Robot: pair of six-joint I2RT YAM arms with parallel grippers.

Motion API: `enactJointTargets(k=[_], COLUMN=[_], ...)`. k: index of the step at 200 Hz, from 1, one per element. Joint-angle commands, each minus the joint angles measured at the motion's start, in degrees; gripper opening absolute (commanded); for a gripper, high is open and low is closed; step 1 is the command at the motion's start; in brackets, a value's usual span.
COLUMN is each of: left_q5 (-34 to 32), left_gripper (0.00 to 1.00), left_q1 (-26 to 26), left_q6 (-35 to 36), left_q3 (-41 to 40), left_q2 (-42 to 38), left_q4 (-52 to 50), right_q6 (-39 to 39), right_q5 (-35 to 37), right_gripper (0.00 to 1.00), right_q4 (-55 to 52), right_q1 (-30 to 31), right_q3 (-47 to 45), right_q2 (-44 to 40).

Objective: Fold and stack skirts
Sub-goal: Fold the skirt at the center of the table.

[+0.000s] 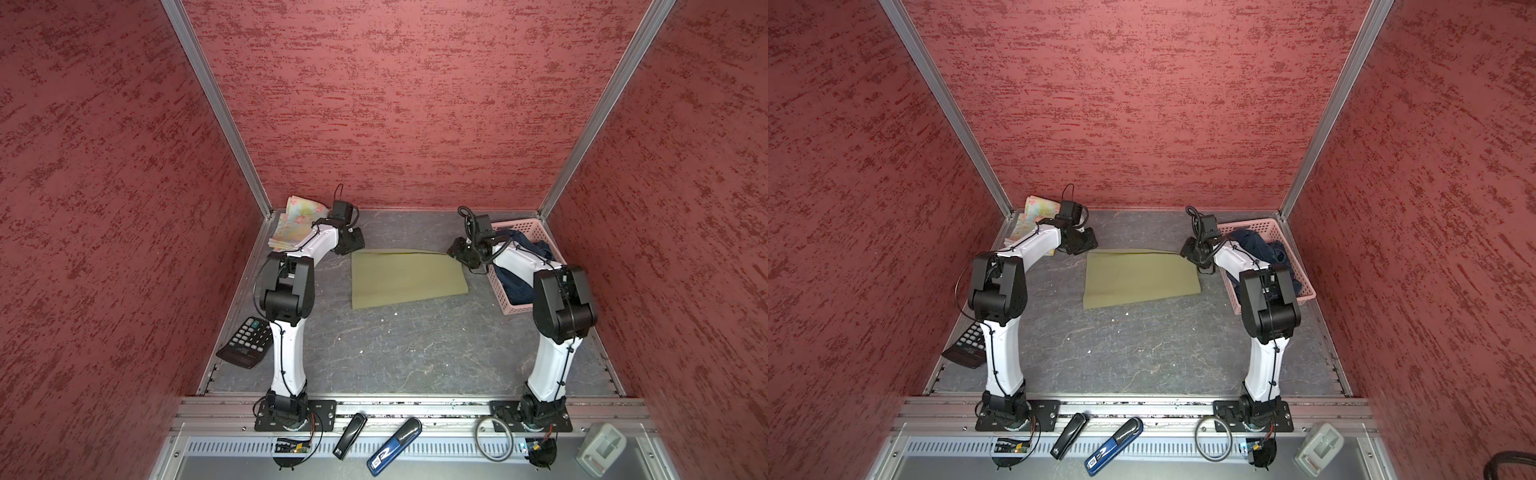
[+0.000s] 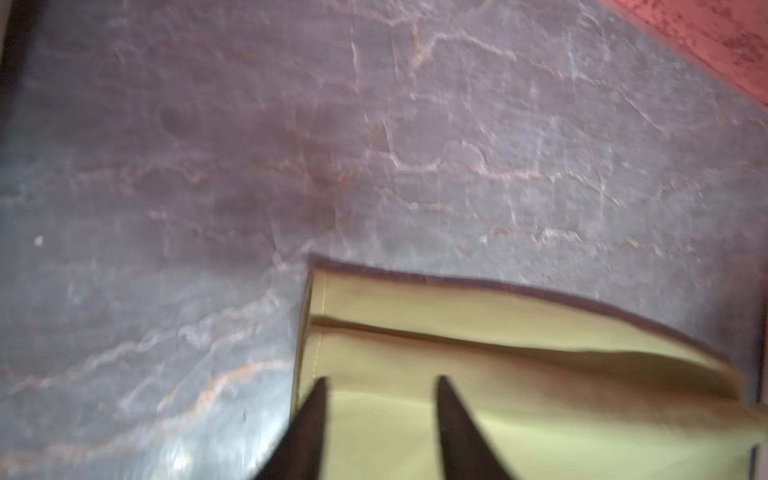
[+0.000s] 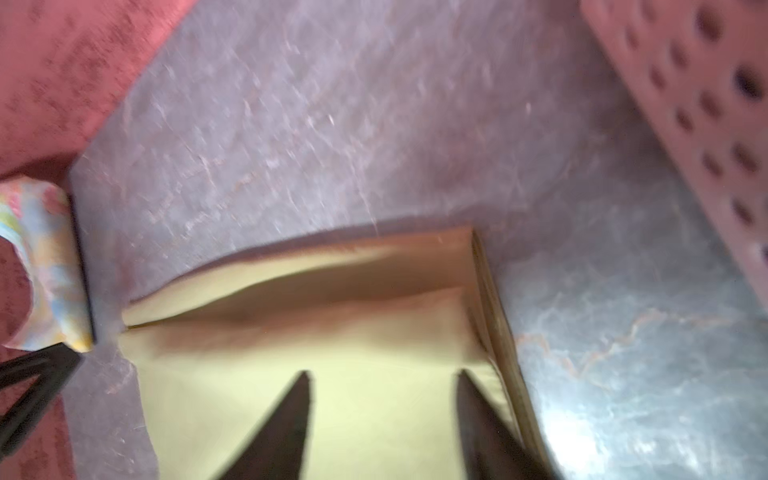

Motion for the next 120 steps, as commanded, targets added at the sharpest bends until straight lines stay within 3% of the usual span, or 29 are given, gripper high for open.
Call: enactJointTargets(k=[1,9,39,56,93,120], left_q5=[-3.22,-3.57,-2.57,-3.15,-6.8,-10.04], left_gripper=[0.91,1.0,1.0,1.0,1.0,1.0], left_q1=[-0.02,-0.33,-1.77,-4.87,-14.05,-18.21], left_q6=[0.37,0.79,1.99,2.46,0.17,-1.32], left_q3=[3.33,3.14,1.78,-3.8,-19.19,-24.53], left_q2=[-3.59,-5.84,-12.67,-16.61,-23.22,-22.96], left_q4=[0.02,0.45,-2.61,-3.13,0.05,0.68], right_q6=[-2.86,-3.86,-5.95,-4.89,3.14,11.35], right_q5=[2.72,2.97,2.98,2.25,2.94,2.68], right_gripper=[0.77,0.82,0.88,0.88,0.9,0.91], right_q4=[1.71,1.77,1.77,1.7,3.55,6.1], right_q1=[-0.36,-0.31,0.33,1.9,7.32,9.86], right_q3=[1.62,0.88,-6.38,-13.43,-26.82,-33.95], right_q2=[-4.93,-7.27,-16.4,-20.63,-29.04,-34.69])
